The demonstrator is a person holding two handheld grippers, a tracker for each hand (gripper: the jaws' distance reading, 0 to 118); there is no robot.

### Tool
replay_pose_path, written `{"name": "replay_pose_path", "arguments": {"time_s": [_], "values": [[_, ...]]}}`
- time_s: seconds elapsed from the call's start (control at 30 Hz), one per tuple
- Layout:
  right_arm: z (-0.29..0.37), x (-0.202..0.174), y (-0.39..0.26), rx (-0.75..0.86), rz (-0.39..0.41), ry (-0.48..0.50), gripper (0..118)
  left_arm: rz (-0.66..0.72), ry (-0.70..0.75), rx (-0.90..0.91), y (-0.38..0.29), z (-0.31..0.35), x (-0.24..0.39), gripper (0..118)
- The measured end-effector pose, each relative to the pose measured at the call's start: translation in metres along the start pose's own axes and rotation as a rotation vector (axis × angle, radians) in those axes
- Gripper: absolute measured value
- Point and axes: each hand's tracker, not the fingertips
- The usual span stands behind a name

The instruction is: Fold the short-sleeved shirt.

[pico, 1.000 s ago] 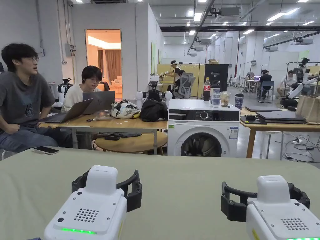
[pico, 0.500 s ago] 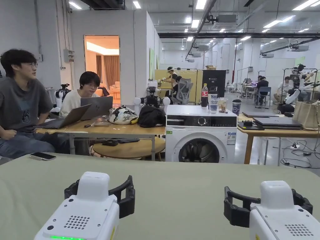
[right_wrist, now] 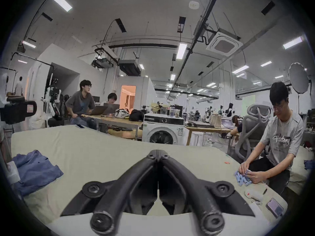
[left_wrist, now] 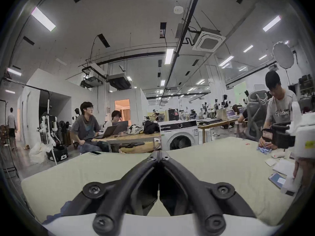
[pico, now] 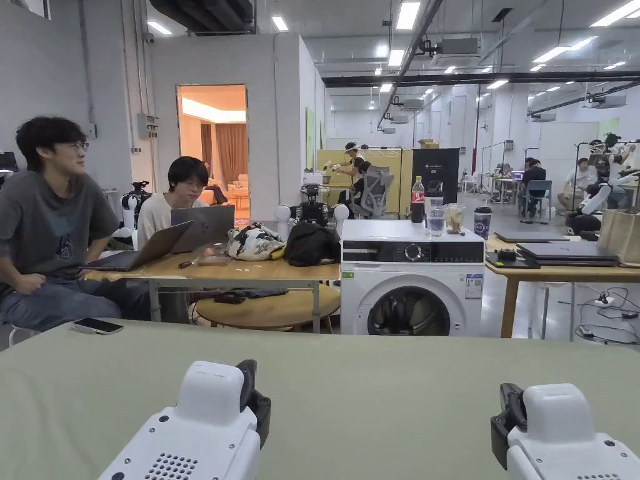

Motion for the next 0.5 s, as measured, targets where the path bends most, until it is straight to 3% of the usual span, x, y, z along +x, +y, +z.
{"name": "replay_pose_path", "arguments": {"time_s": [0.5], "values": [[0.001, -0.002, 0.003, 0.007, -0.016, 0.022, 0, 0.047, 0.056, -0.01, 0.003, 0.006, -0.013, 0]]}}
